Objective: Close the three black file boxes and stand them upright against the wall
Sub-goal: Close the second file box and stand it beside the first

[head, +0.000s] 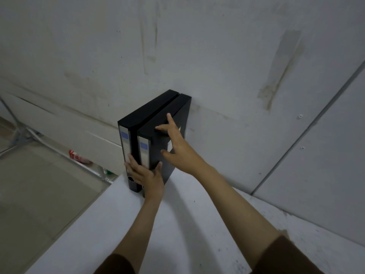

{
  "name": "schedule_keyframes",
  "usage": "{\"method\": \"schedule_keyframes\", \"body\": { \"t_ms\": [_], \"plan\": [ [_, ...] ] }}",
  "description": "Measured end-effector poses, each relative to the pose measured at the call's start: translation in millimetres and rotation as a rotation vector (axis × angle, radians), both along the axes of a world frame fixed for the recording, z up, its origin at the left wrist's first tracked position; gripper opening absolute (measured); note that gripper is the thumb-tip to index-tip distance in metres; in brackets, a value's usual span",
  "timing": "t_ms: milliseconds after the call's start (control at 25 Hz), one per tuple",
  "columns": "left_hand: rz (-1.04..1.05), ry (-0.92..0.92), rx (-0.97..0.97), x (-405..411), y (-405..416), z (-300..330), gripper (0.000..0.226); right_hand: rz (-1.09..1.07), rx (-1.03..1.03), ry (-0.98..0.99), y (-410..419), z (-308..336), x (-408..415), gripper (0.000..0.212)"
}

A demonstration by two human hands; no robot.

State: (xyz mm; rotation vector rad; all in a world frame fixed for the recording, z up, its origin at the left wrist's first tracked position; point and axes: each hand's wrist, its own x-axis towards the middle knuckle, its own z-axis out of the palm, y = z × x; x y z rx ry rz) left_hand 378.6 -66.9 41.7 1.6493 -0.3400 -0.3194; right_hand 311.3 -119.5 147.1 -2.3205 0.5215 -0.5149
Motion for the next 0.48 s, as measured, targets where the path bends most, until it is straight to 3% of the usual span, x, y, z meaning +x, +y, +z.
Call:
{"method": "schedule_keyframes", "body": {
  "t_ms": [240,480],
  "plan": [
    [0.076,-0.006,-0.032,-1,-2,6,0.083,-0.028,0.083,0.027,20,-9,-1,0.095],
    [0.053,-0.026,-0.041,-3,5,11,0.087,-0.035,0.072,0.039,31,-15,-12,0.092]
  ]
}}
